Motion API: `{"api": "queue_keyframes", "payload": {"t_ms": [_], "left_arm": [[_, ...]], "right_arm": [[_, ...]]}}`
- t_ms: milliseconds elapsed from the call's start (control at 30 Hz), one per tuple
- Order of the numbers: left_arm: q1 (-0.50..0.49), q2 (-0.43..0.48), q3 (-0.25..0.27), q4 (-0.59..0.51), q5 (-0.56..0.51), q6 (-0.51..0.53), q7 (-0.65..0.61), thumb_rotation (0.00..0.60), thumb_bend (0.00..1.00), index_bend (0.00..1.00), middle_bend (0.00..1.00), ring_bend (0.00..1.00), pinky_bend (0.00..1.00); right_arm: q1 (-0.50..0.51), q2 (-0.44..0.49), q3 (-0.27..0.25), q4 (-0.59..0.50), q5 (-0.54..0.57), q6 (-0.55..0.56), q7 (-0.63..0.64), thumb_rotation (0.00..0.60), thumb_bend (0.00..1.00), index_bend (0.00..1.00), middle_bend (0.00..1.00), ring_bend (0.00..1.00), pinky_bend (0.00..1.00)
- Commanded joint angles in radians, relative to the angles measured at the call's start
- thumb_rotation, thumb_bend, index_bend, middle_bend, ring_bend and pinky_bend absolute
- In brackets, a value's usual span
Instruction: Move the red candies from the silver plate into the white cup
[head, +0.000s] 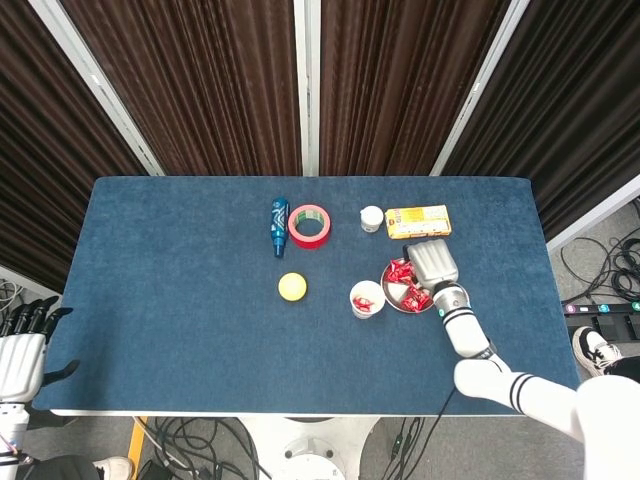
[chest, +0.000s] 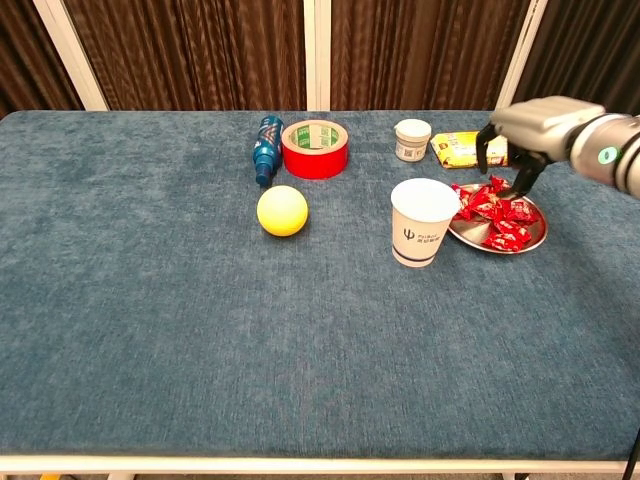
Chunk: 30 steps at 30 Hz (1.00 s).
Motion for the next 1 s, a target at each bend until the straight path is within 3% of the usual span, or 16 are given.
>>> {"api": "queue_keyframes", "payload": {"t_ms": [33,667,1000], "left_arm": [[0.000,0.001,0.001,-0.002,-0.001,-0.002,-0.001,0.600,0.00,0.29,0.22,0.12,0.13],[0.011,0.008,0.003,0.003,-0.008,0.004,-0.017,0.600,0.00,0.29,0.22,0.12,0.13],[0.017,0.004,0.005,0.015,-0.007,0.008,-0.029,0.600,0.00,0.29,0.22,0.12,0.13]], "right_arm": [[0.024,-0.043,0.001,0.051,0.027,-0.027,-0.020,0.600,0.21,0.44,1.00,1.00,1.00],[0.059,-0.135,0.004,0.167,0.057,-0.064,-0.055,0.600,0.21,0.44,1.00,1.00,1.00],[0.059,-0.135,0.008,0.146,0.048,-0.053,-0.053,0.600,0.21,0.45,1.00,1.00,1.00]]}}
